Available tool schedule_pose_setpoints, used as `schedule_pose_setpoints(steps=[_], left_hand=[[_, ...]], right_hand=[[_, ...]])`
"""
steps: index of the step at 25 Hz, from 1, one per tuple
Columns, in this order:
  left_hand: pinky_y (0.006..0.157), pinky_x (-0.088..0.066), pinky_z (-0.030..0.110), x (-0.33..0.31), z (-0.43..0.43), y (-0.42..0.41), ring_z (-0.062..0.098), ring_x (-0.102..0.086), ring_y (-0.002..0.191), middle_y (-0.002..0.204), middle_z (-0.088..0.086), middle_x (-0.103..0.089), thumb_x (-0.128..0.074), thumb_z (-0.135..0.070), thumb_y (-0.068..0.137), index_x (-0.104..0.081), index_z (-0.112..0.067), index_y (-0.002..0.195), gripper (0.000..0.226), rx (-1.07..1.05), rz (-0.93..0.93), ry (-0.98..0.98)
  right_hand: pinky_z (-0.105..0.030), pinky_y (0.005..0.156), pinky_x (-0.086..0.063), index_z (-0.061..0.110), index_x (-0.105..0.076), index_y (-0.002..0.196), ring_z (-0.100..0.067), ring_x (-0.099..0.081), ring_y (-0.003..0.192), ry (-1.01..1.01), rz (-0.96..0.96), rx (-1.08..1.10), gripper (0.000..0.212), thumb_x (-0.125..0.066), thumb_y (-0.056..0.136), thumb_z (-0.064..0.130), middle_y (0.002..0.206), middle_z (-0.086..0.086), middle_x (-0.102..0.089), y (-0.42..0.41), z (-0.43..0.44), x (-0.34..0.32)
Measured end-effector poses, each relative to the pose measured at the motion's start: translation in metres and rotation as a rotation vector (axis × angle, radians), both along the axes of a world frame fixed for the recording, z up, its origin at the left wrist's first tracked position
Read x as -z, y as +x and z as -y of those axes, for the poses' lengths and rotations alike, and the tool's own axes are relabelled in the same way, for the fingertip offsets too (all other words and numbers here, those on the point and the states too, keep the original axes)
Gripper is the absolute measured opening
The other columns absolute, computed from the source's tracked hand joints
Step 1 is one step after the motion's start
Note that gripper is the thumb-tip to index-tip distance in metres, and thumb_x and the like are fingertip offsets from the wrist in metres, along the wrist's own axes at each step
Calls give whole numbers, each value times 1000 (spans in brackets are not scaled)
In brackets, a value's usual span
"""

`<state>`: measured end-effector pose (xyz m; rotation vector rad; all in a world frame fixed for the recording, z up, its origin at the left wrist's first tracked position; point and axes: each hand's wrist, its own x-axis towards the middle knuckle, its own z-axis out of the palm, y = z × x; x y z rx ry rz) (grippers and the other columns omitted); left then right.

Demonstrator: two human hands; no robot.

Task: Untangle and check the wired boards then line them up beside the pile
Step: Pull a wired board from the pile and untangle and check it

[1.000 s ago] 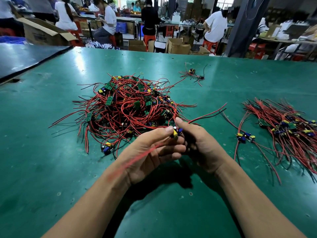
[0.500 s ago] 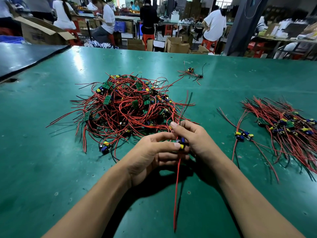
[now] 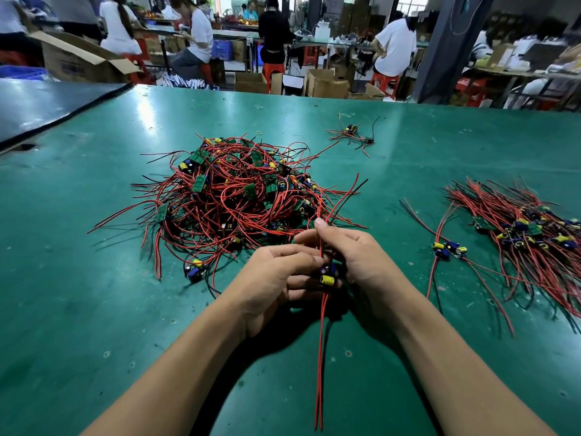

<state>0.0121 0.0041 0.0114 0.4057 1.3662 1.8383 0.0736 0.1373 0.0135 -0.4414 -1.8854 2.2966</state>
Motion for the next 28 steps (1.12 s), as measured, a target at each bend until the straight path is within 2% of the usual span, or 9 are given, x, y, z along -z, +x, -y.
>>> schedule_pose_setpoints(steps=[4, 6, 8, 10, 13, 17, 19, 22, 28], left_hand=[[68, -60, 38, -1, -1, 2, 32, -73, 71, 86, 23, -72, -57, 0, 88, -74, -4, 82, 18, 25, 8, -18], [65, -60, 36, -1, -3, 2, 30, -72, 67, 82, 21, -72, -57, -3, 90, -71, -2, 85, 15, 21, 7, -43], [61, -60, 34, -1, -4, 4, 28, -71, 63, 77, 18, -71, -59, -5, 91, -66, 1, 89, 9, 3, 16, -41], [57, -59, 32, 0, -5, 6, 27, -70, 60, 73, 18, -70, -60, -3, 90, -64, 1, 88, 6, -38, 7, -38], [52, -56, 30, 4, -6, 4, 23, -65, 52, 72, 17, -67, -60, 4, 89, -64, 10, 92, 9, -111, -48, -48], [51, -59, 34, 6, -6, 1, 30, -65, 53, 73, 20, -65, -63, 5, 87, -63, 17, 92, 13, -123, -74, -42], [51, -58, 34, 6, -5, 2, 31, -67, 55, 73, 24, -66, -64, 3, 87, -66, 12, 89, 10, -102, -76, -45], [53, -59, 33, 4, -6, 1, 30, -67, 56, 73, 25, -66, -65, 0, 86, -69, 5, 86, 7, -71, -80, -47], [43, -48, 19, 1, -2, 4, 28, -67, 55, 72, 22, -68, -68, -2, 84, -67, 11, 94, 16, 46, -143, -95]], right_hand=[[-22, 46, -47, 13, -79, 93, -13, -54, 45, 14, 31, 11, 38, -63, 93, 47, 60, -4, -64, -1, 1, 0], [-42, 58, -56, 11, -78, 92, -24, -54, 52, 12, 18, 14, 37, -65, 92, 45, 65, -15, -63, -1, 4, 3], [-68, 77, -49, 9, -78, 93, -36, -53, 68, 0, 9, 14, 35, -65, 93, 42, 74, -23, -62, -2, 6, 4], [-58, 75, -53, 9, -78, 95, -31, -59, 62, 5, 10, 3, 36, -64, 93, 42, 69, -16, -66, -2, 6, 5], [-46, 73, -59, 7, -76, 102, -27, -66, 68, -22, 6, -69, 36, -65, 93, 40, 83, -14, -71, -2, 7, 7], [-20, 40, -45, 7, -75, 106, -12, -59, 49, 53, -3, -100, 38, -59, 99, 41, 68, -6, -67, 0, 5, 9], [-18, 37, -40, 9, -76, 104, -11, -47, 41, 83, 4, -67, 40, -58, 98, 45, 60, -9, -55, -2, 1, 11], [-21, 41, -39, 11, -78, 98, -17, -41, 44, 92, 19, -25, 42, -58, 97, 49, 67, -16, -51, -5, -3, 14], [-24, 50, -53, 9, -74, 81, -17, -70, 64, -68, -22, 191, 47, -46, 105, 39, 75, -7, -73, -9, -16, 5]])
